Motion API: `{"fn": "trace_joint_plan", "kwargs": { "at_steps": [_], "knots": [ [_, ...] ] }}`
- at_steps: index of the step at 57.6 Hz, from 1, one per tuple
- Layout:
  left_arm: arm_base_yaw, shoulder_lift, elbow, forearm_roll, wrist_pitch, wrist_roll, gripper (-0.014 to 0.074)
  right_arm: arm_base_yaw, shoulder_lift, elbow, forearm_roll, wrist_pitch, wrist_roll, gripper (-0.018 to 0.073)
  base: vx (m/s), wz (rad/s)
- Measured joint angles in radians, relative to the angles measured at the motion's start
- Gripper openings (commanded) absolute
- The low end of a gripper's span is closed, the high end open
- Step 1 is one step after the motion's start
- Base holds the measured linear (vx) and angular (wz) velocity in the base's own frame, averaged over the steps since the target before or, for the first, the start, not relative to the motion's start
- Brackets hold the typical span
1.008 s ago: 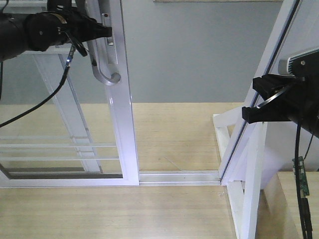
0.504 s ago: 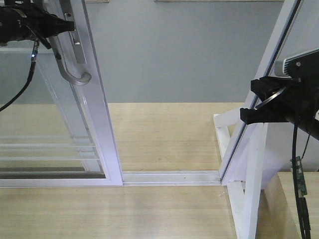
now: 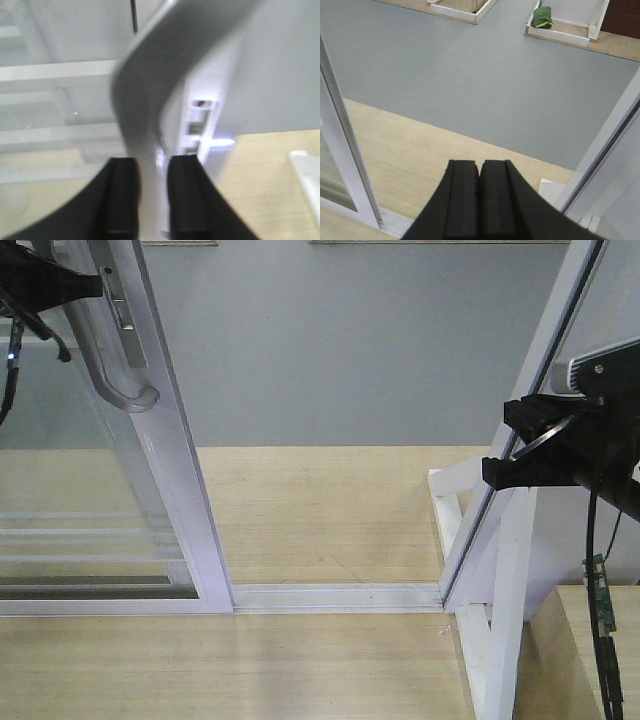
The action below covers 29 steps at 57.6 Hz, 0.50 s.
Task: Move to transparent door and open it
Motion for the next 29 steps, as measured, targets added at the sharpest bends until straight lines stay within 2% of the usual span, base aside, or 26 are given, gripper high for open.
{"fn": "trace_joint_plan", "kwargs": {
  "at_steps": [8, 21, 29],
  "knots": [
    [-0.063, -0.175, 0.187, -0.008, -0.078, 0.017, 0.0, 0.0, -0.007, 0.0, 0.0, 0.014, 0.0, 0.0, 0.0, 0.0],
    [-0.117, -0.424, 0.501, -0.018, -0.081, 0.018, 0.0, 0.0, -0.14, 0.001, 0.0, 0.086, 0.0, 0.0, 0.0, 0.0],
    [-0.125, -0.598, 0.663, -0.031, -0.082, 0.017, 0.0, 0.0, -0.271, 0.01, 0.0, 0.151, 0.0, 0.0, 0.0, 0.0]
  ]
}}
